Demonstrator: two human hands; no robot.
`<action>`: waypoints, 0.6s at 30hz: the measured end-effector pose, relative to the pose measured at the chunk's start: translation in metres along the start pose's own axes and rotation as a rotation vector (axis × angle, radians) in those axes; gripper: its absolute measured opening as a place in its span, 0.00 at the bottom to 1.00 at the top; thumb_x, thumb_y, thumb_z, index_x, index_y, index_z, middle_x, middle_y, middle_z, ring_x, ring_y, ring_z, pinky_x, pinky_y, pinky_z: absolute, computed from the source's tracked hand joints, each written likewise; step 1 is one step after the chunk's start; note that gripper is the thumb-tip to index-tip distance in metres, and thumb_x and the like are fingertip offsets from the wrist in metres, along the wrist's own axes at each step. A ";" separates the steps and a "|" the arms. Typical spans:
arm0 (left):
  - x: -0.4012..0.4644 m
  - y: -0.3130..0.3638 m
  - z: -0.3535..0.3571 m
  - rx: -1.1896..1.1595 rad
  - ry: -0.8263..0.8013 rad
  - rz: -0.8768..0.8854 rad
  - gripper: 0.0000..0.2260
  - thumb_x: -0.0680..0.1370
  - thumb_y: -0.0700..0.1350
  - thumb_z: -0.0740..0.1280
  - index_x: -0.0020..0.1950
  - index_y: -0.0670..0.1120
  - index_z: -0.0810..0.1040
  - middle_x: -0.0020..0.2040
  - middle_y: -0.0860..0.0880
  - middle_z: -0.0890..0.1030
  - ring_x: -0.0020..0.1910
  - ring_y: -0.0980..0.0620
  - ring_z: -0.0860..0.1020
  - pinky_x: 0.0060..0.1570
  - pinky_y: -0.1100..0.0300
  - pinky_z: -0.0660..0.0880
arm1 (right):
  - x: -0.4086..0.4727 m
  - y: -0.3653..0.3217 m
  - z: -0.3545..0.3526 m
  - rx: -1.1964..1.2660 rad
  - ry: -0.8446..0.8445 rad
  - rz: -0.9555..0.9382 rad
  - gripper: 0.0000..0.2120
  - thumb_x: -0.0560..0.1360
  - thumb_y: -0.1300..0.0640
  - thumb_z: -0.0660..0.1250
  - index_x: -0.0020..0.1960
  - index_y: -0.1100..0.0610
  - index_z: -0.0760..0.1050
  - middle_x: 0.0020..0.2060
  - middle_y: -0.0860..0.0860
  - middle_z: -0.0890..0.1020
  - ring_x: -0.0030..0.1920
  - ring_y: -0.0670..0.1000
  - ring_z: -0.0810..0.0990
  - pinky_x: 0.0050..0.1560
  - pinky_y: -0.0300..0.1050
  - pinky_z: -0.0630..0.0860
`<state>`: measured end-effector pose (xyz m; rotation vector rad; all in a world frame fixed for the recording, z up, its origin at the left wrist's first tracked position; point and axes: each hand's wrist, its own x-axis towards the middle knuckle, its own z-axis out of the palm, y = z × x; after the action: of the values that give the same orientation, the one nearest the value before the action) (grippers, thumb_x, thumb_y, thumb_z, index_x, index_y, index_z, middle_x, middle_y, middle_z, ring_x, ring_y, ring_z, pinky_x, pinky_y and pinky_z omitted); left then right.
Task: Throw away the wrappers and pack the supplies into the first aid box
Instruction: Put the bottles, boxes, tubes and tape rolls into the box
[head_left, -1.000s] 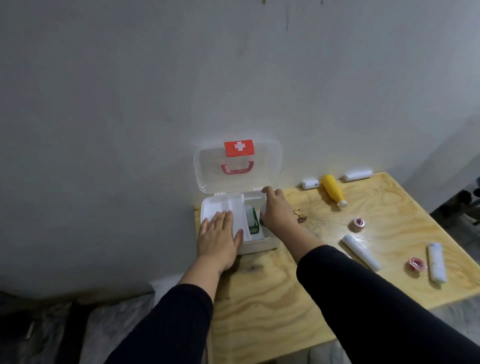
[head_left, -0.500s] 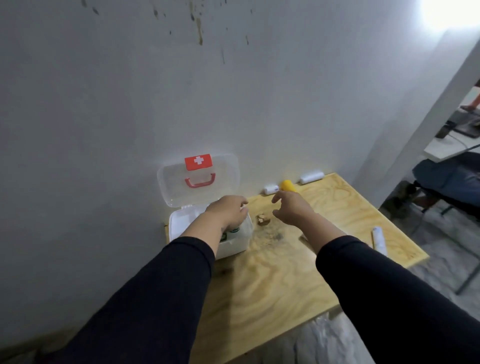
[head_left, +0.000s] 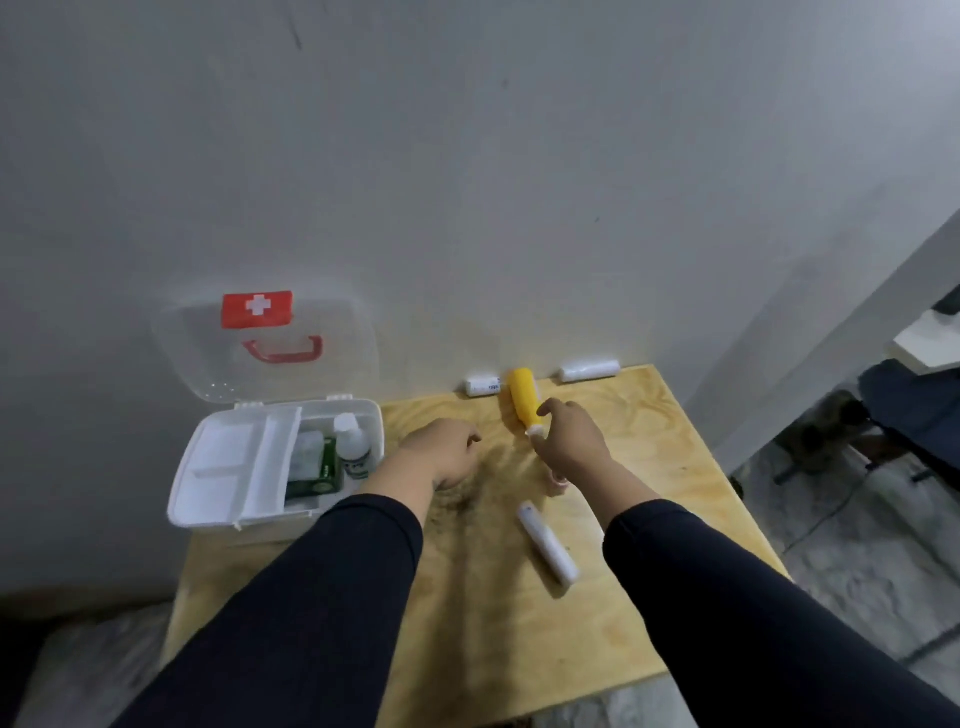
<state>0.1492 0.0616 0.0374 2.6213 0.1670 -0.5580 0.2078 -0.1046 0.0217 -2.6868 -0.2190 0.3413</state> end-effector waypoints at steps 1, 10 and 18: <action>0.004 0.002 0.005 -0.016 0.004 -0.015 0.17 0.81 0.50 0.57 0.68 0.48 0.73 0.66 0.47 0.77 0.63 0.45 0.76 0.62 0.49 0.74 | 0.006 0.002 0.003 0.028 -0.003 -0.002 0.20 0.76 0.54 0.63 0.67 0.56 0.68 0.61 0.58 0.73 0.56 0.61 0.78 0.53 0.49 0.74; 0.023 0.015 0.025 0.009 -0.055 -0.131 0.18 0.81 0.50 0.57 0.69 0.48 0.73 0.66 0.47 0.76 0.64 0.45 0.75 0.61 0.51 0.74 | 0.033 0.018 0.031 0.210 0.057 -0.034 0.23 0.73 0.67 0.61 0.68 0.58 0.65 0.60 0.59 0.71 0.56 0.62 0.75 0.49 0.47 0.71; 0.018 0.025 0.016 -0.022 -0.038 -0.165 0.19 0.80 0.50 0.58 0.71 0.49 0.71 0.67 0.47 0.76 0.64 0.46 0.75 0.62 0.49 0.74 | 0.039 0.022 -0.010 0.278 0.317 -0.210 0.12 0.75 0.62 0.64 0.58 0.58 0.75 0.51 0.55 0.81 0.52 0.56 0.78 0.45 0.41 0.69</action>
<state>0.1650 0.0320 0.0269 2.5888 0.3780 -0.6573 0.2500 -0.1202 0.0128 -2.3739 -0.3274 -0.1118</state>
